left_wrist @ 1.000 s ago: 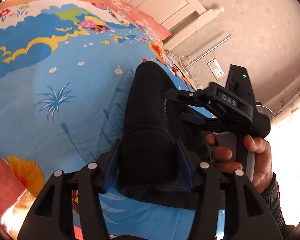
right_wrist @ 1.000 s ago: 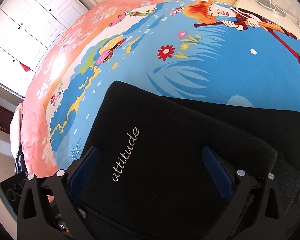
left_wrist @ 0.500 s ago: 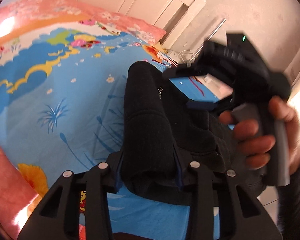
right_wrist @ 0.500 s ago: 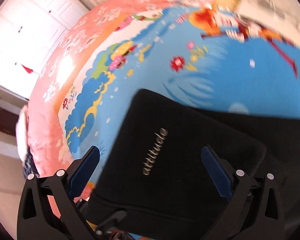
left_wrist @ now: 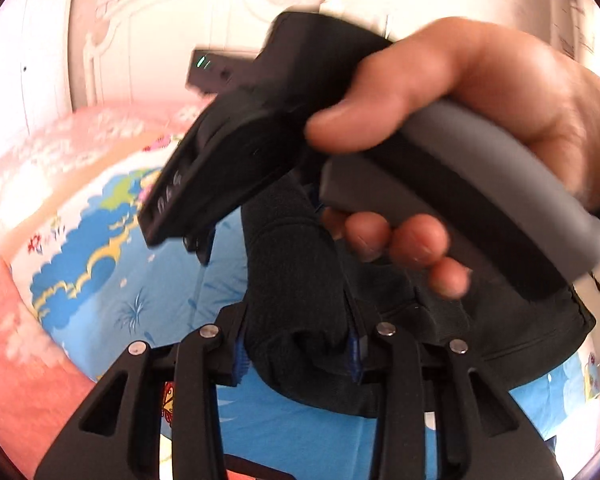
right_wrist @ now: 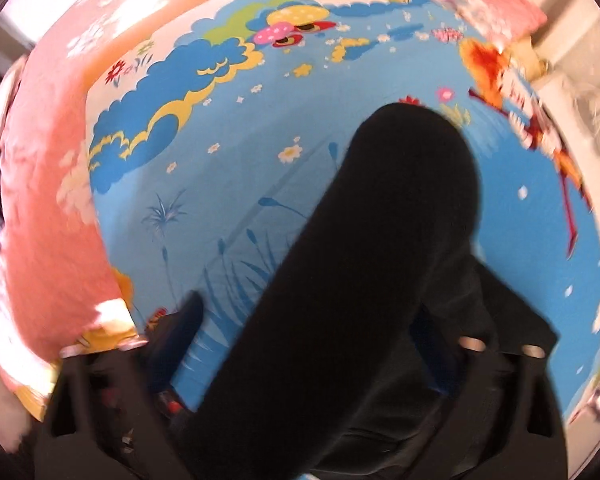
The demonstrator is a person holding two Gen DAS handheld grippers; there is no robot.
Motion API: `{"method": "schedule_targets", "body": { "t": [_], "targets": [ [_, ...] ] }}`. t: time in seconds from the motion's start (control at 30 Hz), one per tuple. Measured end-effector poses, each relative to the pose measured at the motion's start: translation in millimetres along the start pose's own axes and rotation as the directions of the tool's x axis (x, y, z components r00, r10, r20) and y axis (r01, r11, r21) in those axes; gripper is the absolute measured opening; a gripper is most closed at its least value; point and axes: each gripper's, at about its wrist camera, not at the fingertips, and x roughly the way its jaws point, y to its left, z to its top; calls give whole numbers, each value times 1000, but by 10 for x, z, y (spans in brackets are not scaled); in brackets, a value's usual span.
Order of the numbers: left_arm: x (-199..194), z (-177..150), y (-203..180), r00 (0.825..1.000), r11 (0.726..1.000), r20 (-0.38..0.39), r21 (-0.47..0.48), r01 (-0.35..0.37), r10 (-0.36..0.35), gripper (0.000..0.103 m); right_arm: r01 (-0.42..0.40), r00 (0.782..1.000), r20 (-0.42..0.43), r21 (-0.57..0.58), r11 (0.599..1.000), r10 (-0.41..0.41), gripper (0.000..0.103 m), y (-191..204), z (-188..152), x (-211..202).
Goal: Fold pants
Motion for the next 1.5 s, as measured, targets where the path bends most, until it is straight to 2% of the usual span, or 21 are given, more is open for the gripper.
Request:
{"method": "schedule_targets", "body": {
  "t": [0.03,0.1,0.27,0.3,0.4,0.53,0.6,0.7,0.77,0.8,0.83,1.03,1.1,1.17,1.2,1.23,1.27,1.3,1.4,1.43,1.5],
  "targets": [
    [-20,10,-23,1000,1000,6,4,2,-2,36,-2,1000,8,0,1000,2,67,-29,-30,-19],
    [-22,21,-32,1000,1000,7,0,16,-16,35,-14,999,33,-6,1000,14,48,-94,-97,-76],
    [-30,34,-44,997,997,19,-28,74,-73,36,-75,991,111,35,997,71,32,-280,-243,-258],
    [-41,37,-23,995,994,27,-54,94,-93,43,-85,989,124,53,995,78,30,-339,-275,-287],
    [-95,13,3,993,988,60,-117,106,-99,80,-184,972,172,124,975,162,29,-611,-382,-376],
    [8,-94,-267,997,998,74,-42,40,-36,83,-250,950,232,164,954,209,28,-808,-556,-515],
    [114,-152,-470,998,1000,61,1,-5,5,83,-285,934,275,187,940,228,28,-932,-690,-632],
    [247,-249,-827,990,985,103,134,-110,97,84,-329,909,335,215,919,247,27,-1137,-907,-789],
    [295,-304,-1058,979,965,146,201,-170,142,45,-356,887,391,243,902,245,26,-1356,-1163,-932],
    [278,-326,-1179,969,947,177,240,-214,174,36,-380,871,422,257,889,250,26,-1481,-1314,-1000],
    [239,-358,-1310,963,933,213,282,-225,168,33,-402,856,448,265,877,257,26,-1586,-1442,-1053],
    [30,-519,-2048,929,838,362,483,-255,74,32,-515,761,600,328,792,247,27,-2258,-2490,-1195],
    [-5,-645,-2391,926,796,377,554,-244,22,32,-534,749,624,370,760,222,29,-2459,-2821,-1126],
    [37,-761,-2662,928,751,373,618,-233,-20,32,-528,762,622,436,728,181,36,-2674,-3151,-981],
    [77,-810,-2754,928,729,370,645,-231,-34,32,-529,768,617,461,713,171,45,-2769,-3265,-903],
    [131,-903,-2906,929,688,366,687,-235,-48,32,-541,771,613,491,683,170,52,-2882,-3406,-776],
    [186,-987,-3028,931,654,359,720,-233,-64,32,-551,771,615,508,662,169,68,-2947,-3492,-685],
    [247,-1068,-3139,935,621,346,750,-226,-77,32,-560,768,618,521,644,168,77,-3008,-3568,-597],
    [440,-1304,-3385,952,509,291,835,-207,-90,32,-590,763,622,560,582,176,78,-3194,-3792,-309],
    [485,-1356,-3419,958,491,273,849,-196,-91,33,-601,756,630,563,568,176,78,-3234,-3838,-254],
    [566,-1491,-3473,956,432,282,874,-222,-79,40,-650,715,672,534,541,195,76,-3297,-3905,-182]
  ]
}}
